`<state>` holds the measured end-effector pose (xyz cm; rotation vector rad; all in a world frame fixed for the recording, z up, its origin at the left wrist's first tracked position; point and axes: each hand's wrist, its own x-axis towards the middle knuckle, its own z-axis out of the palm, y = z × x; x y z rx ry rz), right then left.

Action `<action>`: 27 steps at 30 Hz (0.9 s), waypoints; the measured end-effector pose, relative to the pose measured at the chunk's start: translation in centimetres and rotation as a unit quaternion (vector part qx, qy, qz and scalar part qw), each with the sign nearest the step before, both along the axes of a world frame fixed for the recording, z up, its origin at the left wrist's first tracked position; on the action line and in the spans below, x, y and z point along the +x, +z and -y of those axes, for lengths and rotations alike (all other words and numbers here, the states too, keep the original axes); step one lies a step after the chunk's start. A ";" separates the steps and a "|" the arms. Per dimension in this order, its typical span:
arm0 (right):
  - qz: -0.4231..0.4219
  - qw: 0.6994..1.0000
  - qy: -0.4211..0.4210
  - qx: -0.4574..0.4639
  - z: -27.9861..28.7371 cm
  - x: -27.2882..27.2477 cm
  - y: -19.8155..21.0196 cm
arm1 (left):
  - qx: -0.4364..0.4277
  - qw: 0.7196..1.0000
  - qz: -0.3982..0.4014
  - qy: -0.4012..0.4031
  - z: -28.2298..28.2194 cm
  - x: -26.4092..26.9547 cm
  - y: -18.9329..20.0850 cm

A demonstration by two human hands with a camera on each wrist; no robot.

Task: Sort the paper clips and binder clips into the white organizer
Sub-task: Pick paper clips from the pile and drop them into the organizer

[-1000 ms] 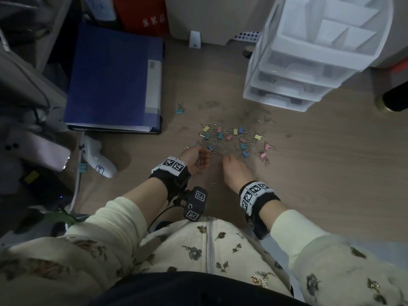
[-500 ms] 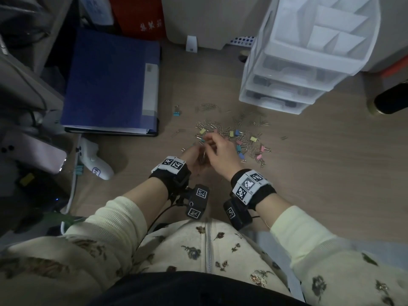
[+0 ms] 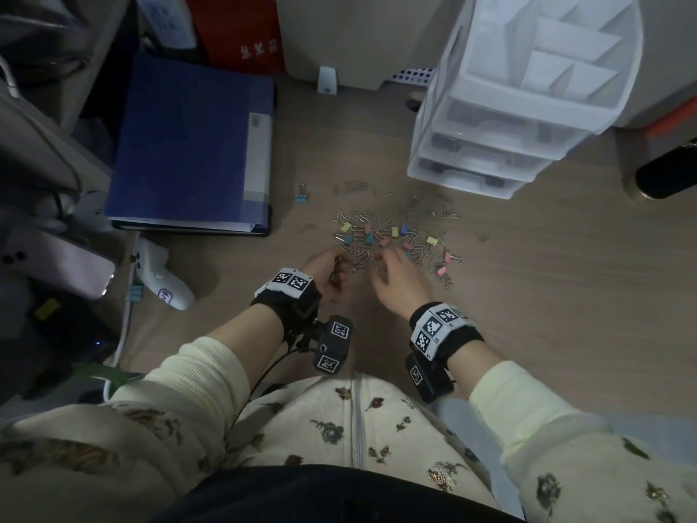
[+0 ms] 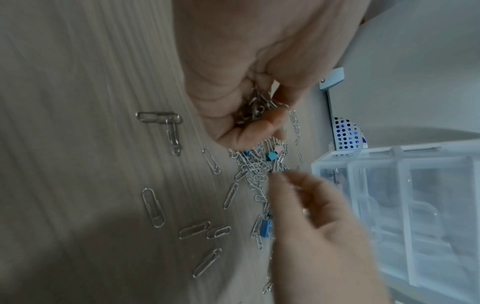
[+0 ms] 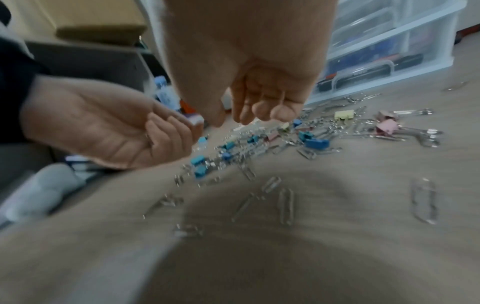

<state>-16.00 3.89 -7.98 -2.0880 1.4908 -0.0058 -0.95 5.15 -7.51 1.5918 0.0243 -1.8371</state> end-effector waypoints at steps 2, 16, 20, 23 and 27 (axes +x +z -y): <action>-0.051 0.998 0.023 0.035 -0.8 -0.4 -1.0 | -0.001 1.000 0.004 0.008 0.0 0.2 -0.2; -0.096 0.994 0.046 -0.026 -1.7 -0.1 -2.7 | 0.006 0.994 0.010 0.105 -0.7 1.8 -1.1; -0.106 0.993 0.056 0.002 -0.8 0.8 -2.9 | -0.001 0.995 -0.013 0.103 -1.0 2.1 -1.0; -0.103 0.992 0.068 -0.005 -0.4 1.7 -2.4 | -0.006 0.995 -0.014 0.099 -1.3 2.5 -1.0; -0.127 0.989 0.073 -0.011 -0.7 2.4 -2.1 | -0.002 0.993 -0.023 0.113 -1.6 3.2 -1.0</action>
